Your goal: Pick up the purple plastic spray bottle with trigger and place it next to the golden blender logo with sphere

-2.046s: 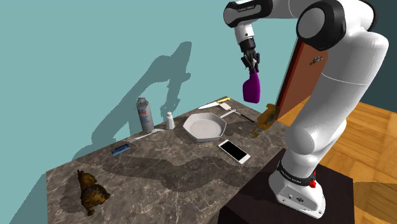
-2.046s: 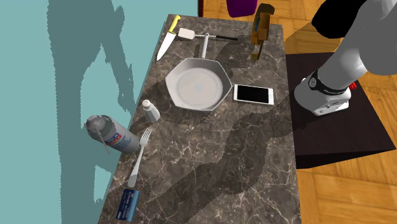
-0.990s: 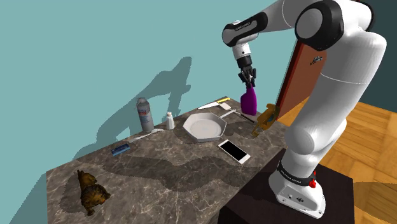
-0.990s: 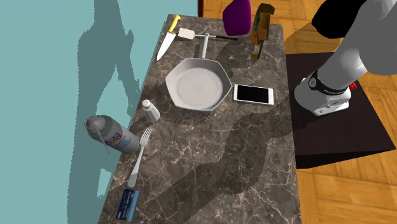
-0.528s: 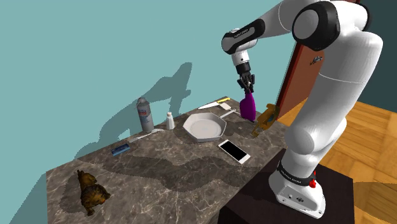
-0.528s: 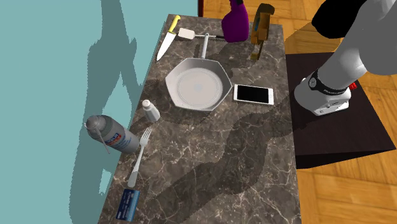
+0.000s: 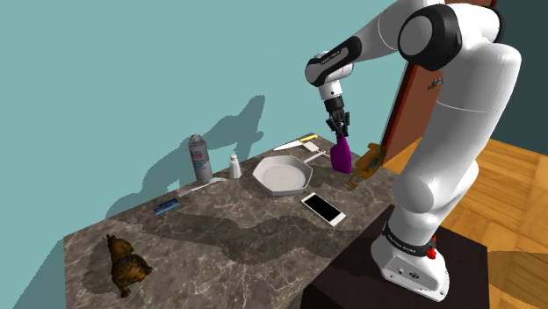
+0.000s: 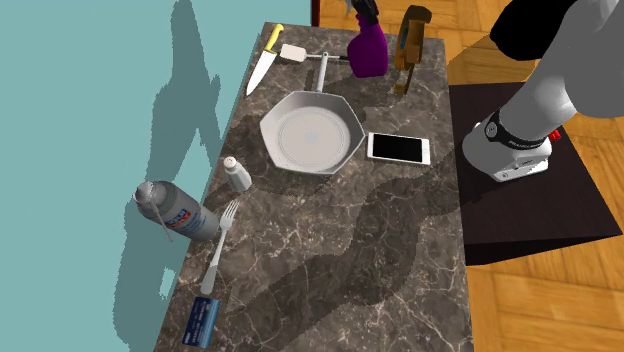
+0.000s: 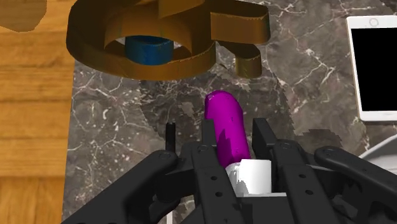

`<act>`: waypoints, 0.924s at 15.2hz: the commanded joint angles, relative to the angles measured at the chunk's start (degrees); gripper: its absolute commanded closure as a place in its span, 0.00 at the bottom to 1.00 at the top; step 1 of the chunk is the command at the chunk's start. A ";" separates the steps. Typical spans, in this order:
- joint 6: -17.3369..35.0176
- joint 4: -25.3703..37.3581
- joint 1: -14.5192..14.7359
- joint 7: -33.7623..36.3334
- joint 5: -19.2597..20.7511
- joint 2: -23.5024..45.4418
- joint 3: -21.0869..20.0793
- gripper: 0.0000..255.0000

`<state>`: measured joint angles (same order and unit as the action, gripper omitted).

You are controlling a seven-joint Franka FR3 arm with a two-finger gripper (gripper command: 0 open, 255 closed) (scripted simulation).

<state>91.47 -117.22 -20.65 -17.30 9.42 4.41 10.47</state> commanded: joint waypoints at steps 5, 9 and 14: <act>4.40 -2.27 -0.14 0.38 -0.23 2.16 0.05 1.00; 7.26 -3.54 -0.25 0.61 -0.39 3.77 0.04 1.00; 9.24 -4.31 -0.38 0.76 -0.51 5.00 -0.03 1.00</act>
<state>100.30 -119.56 -20.75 -16.36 8.90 6.17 10.22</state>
